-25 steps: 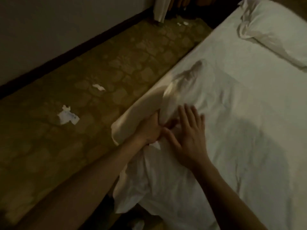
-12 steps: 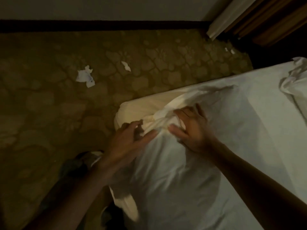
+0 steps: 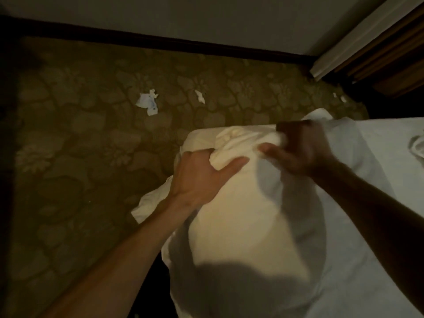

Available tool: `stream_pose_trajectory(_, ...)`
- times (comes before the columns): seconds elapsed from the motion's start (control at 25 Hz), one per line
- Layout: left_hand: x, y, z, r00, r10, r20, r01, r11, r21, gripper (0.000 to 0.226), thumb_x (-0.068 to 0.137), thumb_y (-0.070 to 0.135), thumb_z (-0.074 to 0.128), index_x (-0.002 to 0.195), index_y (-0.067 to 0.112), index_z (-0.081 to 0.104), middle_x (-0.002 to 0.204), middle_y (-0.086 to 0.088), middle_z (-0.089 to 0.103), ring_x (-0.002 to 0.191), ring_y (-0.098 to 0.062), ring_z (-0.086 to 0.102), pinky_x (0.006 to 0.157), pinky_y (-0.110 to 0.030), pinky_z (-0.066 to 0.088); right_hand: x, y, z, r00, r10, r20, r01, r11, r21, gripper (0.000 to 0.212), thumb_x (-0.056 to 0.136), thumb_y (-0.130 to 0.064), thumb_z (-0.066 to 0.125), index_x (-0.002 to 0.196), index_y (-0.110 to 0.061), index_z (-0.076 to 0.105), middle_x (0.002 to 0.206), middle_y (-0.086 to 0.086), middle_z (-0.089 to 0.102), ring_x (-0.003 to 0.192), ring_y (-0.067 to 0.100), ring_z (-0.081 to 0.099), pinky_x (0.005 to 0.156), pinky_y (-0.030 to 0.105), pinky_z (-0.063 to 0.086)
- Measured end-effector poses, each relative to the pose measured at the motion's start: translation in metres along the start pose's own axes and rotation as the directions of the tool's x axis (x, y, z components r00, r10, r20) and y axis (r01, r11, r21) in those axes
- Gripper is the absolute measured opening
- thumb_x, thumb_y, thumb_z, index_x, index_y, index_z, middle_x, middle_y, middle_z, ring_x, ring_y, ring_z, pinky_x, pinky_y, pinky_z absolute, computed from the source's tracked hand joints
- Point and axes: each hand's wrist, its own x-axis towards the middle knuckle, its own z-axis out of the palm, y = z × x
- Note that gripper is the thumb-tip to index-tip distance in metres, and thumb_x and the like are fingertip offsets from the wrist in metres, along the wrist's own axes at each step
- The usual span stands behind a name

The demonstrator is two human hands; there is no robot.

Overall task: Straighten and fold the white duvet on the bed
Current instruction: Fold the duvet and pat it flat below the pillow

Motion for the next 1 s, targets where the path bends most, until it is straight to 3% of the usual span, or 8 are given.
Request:
stream_pose_trajectory(0.12,-0.002,0.018,-0.044,0.994,0.032,-0.109,-0.046,0.991,-0.126,0.058,0.062,0.084,0.063,0.068,0.026,0.068,0.066,0.013,0.069,0.060,-0.001,0.065,0.051,-0.028,0.053,0.005,-0.031,-0.035,0.988,-0.067,-0.136,0.072,0.997,0.026,0.069,0.085,-0.081,0.040,0.068,-0.017,0.055,0.055,-0.014,0.041,0.048,0.004,0.042,0.054,0.026,0.027)
stream_pose_trajectory(0.2,0.011,-0.006,-0.061,0.992,0.026,-0.125,-0.032,0.999,-0.043,0.061,0.062,0.087,0.061,0.077,0.027,0.068,0.071,0.014,0.068,0.065,-0.004,0.066,0.053,-0.028,0.053,0.010,-0.047,-0.017,0.993,-0.010,-0.115,0.010,1.000,-0.004,0.071,0.080,-0.083,0.041,0.083,-0.015,0.063,0.068,-0.003,0.058,0.060,0.014,0.053,0.061,0.028,0.034)
stream_pose_trajectory(0.28,0.024,-0.051,-0.056,0.995,-0.073,-0.063,0.078,0.993,0.088,0.068,0.067,0.088,0.055,0.088,0.024,0.066,0.078,0.008,0.066,0.075,-0.015,0.067,0.059,-0.028,0.050,0.002,-0.053,0.029,0.999,0.025,0.027,-0.021,0.990,-0.137,0.091,0.079,-0.087,0.033,0.125,-0.013,0.060,0.116,0.012,0.064,0.106,0.031,0.058,0.094,0.038,0.042)
stream_pose_trajectory(0.32,0.024,-0.073,-0.049,0.991,-0.131,-0.001,0.130,0.984,0.122,0.075,0.068,0.089,0.049,0.097,0.021,0.064,0.083,0.005,0.066,0.082,-0.020,0.067,0.066,-0.029,0.050,-0.007,-0.054,0.053,0.988,0.046,0.149,-0.015,0.979,-0.204,0.102,0.080,-0.090,0.024,0.144,-0.014,0.046,0.139,0.015,0.053,0.129,0.034,0.046,0.114,0.044,0.030)
stream_pose_trajectory(0.4,0.026,-0.096,-0.035,0.986,-0.161,0.048,0.155,0.981,0.121,0.087,0.071,0.091,0.039,0.114,0.018,0.058,0.095,0.001,0.065,0.091,-0.023,0.065,0.077,-0.034,0.050,-0.022,-0.045,0.081,0.972,0.063,0.225,-0.001,0.964,-0.265,0.109,0.082,-0.091,0.013,0.157,-0.013,0.024,0.159,0.014,0.033,0.147,0.033,0.026,0.125,0.050,0.009)
stream_pose_trajectory(0.64,0.014,-0.059,-0.013,0.980,0.197,0.010,-0.181,0.878,0.443,0.075,0.093,0.072,0.029,0.154,0.030,0.018,0.156,-0.006,0.028,0.138,-0.029,0.030,0.114,-0.048,0.025,-0.034,-0.035,0.066,0.983,0.142,0.115,-0.125,0.982,-0.142,0.104,0.087,-0.084,0.017,0.160,-0.011,0.011,0.167,0.012,0.013,0.155,0.028,0.008,0.125,0.052,0.001)
stream_pose_trajectory(0.8,0.028,-0.059,-0.002,0.995,0.044,0.093,-0.084,0.871,0.484,0.087,0.086,0.081,0.015,0.156,0.030,0.010,0.158,-0.009,0.026,0.140,-0.032,0.028,0.114,-0.048,0.021,-0.018,-0.029,0.069,0.960,0.216,0.179,-0.185,0.967,-0.177,0.108,0.082,-0.088,0.004,0.161,-0.015,0.013,0.168,0.008,0.013,0.155,0.023,0.008,0.126,0.049,0.001)
stream_pose_trajectory(1.0,0.039,-0.059,0.017,0.976,0.124,0.179,-0.206,0.797,0.567,0.088,0.085,0.080,0.008,0.156,0.029,0.009,0.163,-0.004,0.016,0.147,-0.030,0.018,0.118,-0.048,0.016,-0.007,-0.006,0.071,0.931,0.255,0.262,-0.194,0.952,-0.236,0.109,0.080,-0.088,0.000,0.160,-0.016,0.018,0.167,0.008,0.018,0.154,0.022,0.011,0.126,0.045,0.001)
